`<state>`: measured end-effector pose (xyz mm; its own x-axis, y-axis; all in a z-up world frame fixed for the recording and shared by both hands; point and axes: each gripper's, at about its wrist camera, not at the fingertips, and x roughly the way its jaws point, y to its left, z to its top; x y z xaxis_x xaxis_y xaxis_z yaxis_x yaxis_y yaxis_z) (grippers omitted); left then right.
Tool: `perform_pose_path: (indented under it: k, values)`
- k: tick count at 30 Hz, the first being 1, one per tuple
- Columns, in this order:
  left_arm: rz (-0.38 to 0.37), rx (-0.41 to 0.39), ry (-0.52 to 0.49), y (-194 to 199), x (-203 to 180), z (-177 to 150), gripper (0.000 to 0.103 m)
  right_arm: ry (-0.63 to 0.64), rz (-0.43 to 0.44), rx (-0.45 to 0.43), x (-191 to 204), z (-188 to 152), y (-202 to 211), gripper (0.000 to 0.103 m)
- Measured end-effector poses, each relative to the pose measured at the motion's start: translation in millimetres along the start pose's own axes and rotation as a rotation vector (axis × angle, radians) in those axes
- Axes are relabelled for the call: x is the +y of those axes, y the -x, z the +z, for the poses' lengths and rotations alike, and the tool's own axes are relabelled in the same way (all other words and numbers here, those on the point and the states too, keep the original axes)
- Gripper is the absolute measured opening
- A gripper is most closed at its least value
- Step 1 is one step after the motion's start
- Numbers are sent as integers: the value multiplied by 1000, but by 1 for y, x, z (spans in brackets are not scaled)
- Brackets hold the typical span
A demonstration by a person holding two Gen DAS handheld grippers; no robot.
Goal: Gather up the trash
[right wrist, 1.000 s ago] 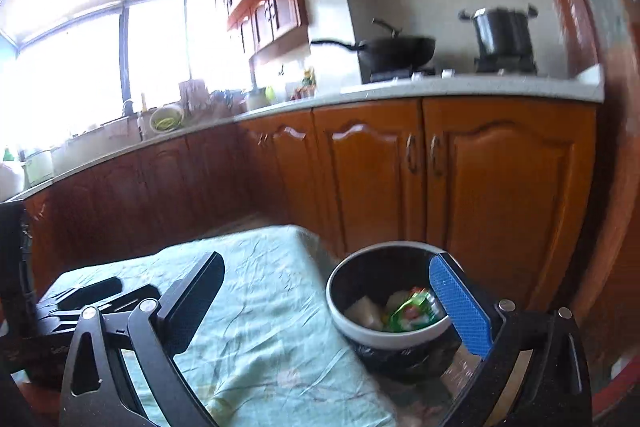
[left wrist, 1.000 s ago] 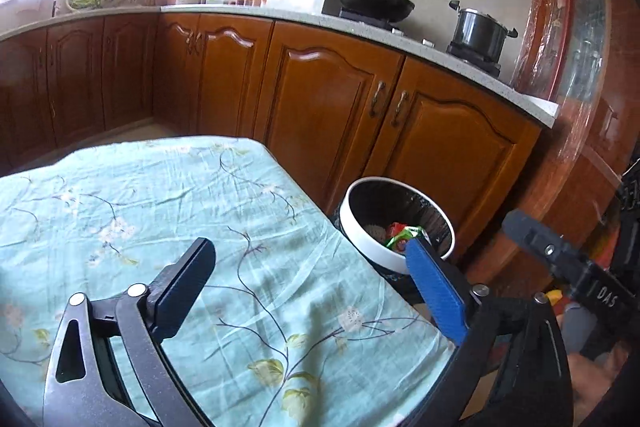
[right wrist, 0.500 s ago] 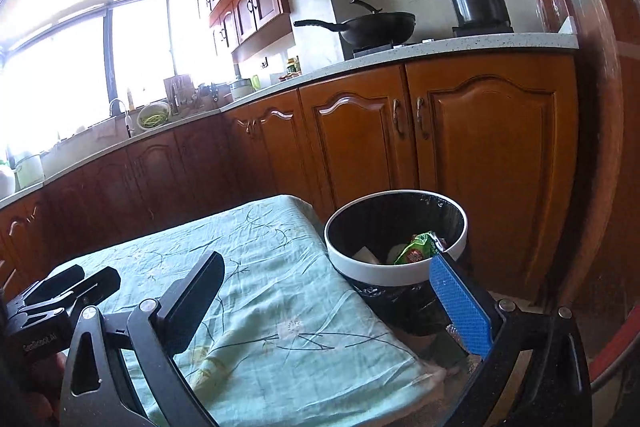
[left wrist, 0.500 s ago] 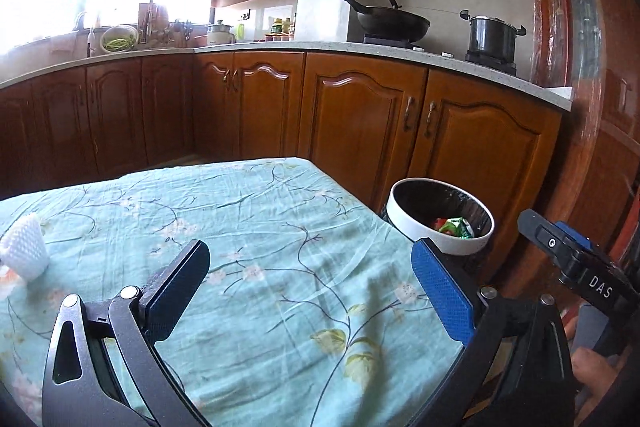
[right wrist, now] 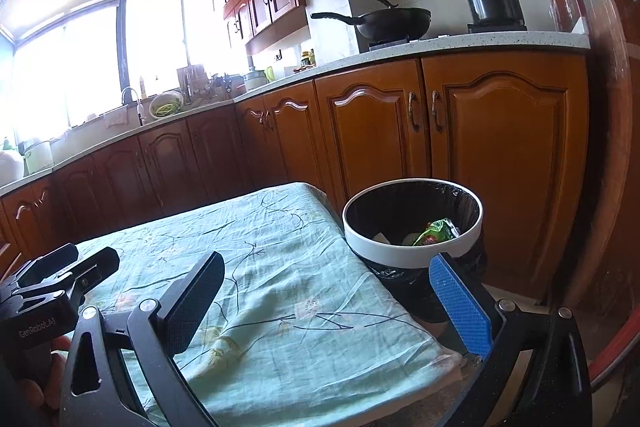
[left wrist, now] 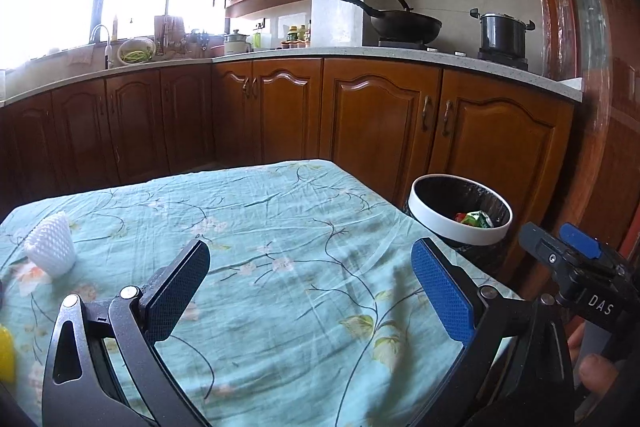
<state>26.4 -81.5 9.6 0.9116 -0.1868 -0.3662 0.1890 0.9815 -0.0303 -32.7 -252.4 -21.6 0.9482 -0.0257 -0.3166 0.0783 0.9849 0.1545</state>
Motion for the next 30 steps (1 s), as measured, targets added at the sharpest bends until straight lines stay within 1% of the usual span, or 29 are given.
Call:
perform_pose_path:
  k: [9,12,17,30]
  values:
    - [22,-14,7,10,2,0,103,12,15,-13,5,1,3,103]
    - [28,-17,4,11,2,0,103,14,32,-11,7,1,2,103]
    - [38,-11,9,10,2,0,103,15,37,-1,8,0,-1,103]
    - [39,-4,2,8,-1,0,103,8,39,1,9,1,0,103]
